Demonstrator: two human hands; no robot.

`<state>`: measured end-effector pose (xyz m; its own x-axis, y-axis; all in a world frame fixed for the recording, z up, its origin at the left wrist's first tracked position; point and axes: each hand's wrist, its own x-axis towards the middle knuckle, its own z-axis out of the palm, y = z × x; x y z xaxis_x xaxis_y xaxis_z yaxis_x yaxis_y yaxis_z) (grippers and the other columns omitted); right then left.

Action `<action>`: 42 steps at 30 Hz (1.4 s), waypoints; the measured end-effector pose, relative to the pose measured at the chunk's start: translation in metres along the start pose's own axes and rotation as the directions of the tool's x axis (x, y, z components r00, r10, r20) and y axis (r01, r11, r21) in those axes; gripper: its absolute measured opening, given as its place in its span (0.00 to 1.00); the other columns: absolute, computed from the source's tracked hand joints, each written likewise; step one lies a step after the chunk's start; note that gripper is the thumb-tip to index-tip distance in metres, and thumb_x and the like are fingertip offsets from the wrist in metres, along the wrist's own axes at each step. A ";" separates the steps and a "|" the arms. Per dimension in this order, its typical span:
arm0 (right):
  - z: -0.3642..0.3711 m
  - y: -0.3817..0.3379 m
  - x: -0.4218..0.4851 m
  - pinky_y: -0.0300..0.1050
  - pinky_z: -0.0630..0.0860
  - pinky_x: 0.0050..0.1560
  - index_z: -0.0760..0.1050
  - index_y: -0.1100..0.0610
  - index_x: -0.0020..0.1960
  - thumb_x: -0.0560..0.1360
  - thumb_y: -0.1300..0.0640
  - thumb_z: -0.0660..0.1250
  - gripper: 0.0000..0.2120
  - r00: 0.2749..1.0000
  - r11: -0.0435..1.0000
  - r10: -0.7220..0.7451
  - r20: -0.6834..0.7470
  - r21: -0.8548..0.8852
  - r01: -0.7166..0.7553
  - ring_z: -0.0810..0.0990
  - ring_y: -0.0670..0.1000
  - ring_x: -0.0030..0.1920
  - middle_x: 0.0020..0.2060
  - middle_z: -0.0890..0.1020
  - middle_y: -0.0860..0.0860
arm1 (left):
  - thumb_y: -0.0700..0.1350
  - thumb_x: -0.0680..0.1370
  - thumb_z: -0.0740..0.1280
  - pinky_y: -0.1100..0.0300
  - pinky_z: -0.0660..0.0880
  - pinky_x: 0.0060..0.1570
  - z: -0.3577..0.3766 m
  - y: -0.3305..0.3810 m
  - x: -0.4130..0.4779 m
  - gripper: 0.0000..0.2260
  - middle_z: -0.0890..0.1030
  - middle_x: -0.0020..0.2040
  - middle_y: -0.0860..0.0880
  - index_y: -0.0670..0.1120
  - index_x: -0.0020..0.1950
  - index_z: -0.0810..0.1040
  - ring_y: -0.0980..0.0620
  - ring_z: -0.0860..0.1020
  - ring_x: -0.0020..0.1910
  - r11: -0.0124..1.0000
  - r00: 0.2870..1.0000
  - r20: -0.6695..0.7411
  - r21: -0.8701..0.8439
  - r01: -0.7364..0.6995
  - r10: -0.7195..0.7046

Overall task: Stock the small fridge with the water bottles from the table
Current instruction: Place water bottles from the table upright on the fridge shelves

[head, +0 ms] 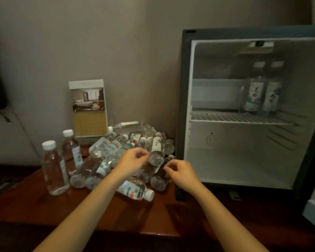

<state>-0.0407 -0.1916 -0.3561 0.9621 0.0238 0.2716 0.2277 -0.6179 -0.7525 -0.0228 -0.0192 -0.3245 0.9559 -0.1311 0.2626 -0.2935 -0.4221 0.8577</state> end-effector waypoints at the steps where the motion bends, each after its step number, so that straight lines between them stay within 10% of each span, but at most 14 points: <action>1: 0.010 0.000 -0.001 0.48 0.79 0.47 0.79 0.53 0.44 0.76 0.56 0.65 0.05 1.000 0.999 0.002 0.025 -0.052 -0.001 0.82 0.51 0.42 0.38 0.83 0.51 | 0.40 0.77 0.65 0.63 0.75 0.41 -0.003 -0.016 -0.001 0.04 0.80 0.41 0.49 0.47 0.47 0.78 0.51 0.79 0.44 0.993 1.000 0.022 0.117 0.003 -0.006; 7: 0.058 -0.001 -0.009 0.47 0.76 0.54 0.74 0.56 0.60 0.75 0.52 0.66 0.16 0.980 0.981 0.069 0.185 -0.189 -0.033 0.79 0.53 0.53 0.52 0.80 0.54 | 0.44 0.78 0.61 0.58 0.71 0.57 -0.019 -0.083 -0.022 0.10 0.77 0.57 0.50 0.47 0.58 0.76 0.51 0.73 0.59 0.785 0.991 0.122 0.607 -0.121 0.059; 23: 0.068 -0.001 -0.024 0.39 0.77 0.50 0.69 0.50 0.66 0.69 0.49 0.72 0.27 0.961 0.987 -0.064 0.270 -0.123 0.100 0.77 0.42 0.49 0.57 0.79 0.46 | 0.51 0.73 0.67 0.56 0.56 0.71 -0.020 -0.124 -0.036 0.29 0.65 0.70 0.56 0.54 0.72 0.62 0.55 0.60 0.72 0.641 0.913 0.243 0.653 -0.403 0.326; 27: 0.045 -0.017 -0.020 0.43 0.80 0.48 0.77 0.50 0.58 0.71 0.51 0.70 0.16 0.989 0.998 -0.059 0.135 0.032 0.055 0.80 0.43 0.46 0.49 0.81 0.46 | 0.53 0.71 0.71 0.57 0.64 0.68 -0.016 -0.116 -0.035 0.32 0.70 0.67 0.54 0.51 0.72 0.63 0.54 0.66 0.68 0.700 0.888 0.157 0.563 -0.439 0.432; 35: 0.018 -0.057 -0.005 0.35 0.75 0.32 0.80 0.57 0.42 0.69 0.45 0.72 0.15 0.992 0.988 -0.042 -0.122 0.142 0.059 0.81 0.46 0.35 0.35 0.82 0.52 | 0.52 0.70 0.73 0.73 0.70 0.42 0.000 -0.078 -0.042 0.20 0.77 0.50 0.61 0.55 0.58 0.69 0.64 0.76 0.48 0.992 0.971 0.206 0.004 -0.129 0.125; 42: 0.016 -0.051 -0.015 0.43 0.81 0.45 0.77 0.56 0.60 0.72 0.54 0.71 0.17 0.996 0.944 0.007 -0.084 0.331 0.021 0.83 0.47 0.45 0.45 0.83 0.50 | 0.45 0.77 0.65 0.55 0.75 0.59 0.019 -0.071 -0.050 0.19 0.76 0.62 0.51 0.50 0.67 0.66 0.55 0.76 0.61 0.943 0.932 0.357 -0.326 0.063 0.061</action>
<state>-0.0640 -0.1481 -0.3309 0.9478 -0.0465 0.3155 0.2846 -0.3227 -0.9027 -0.0500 0.0000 -0.4071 0.8727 -0.4679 0.1397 -0.2162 -0.1138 0.9697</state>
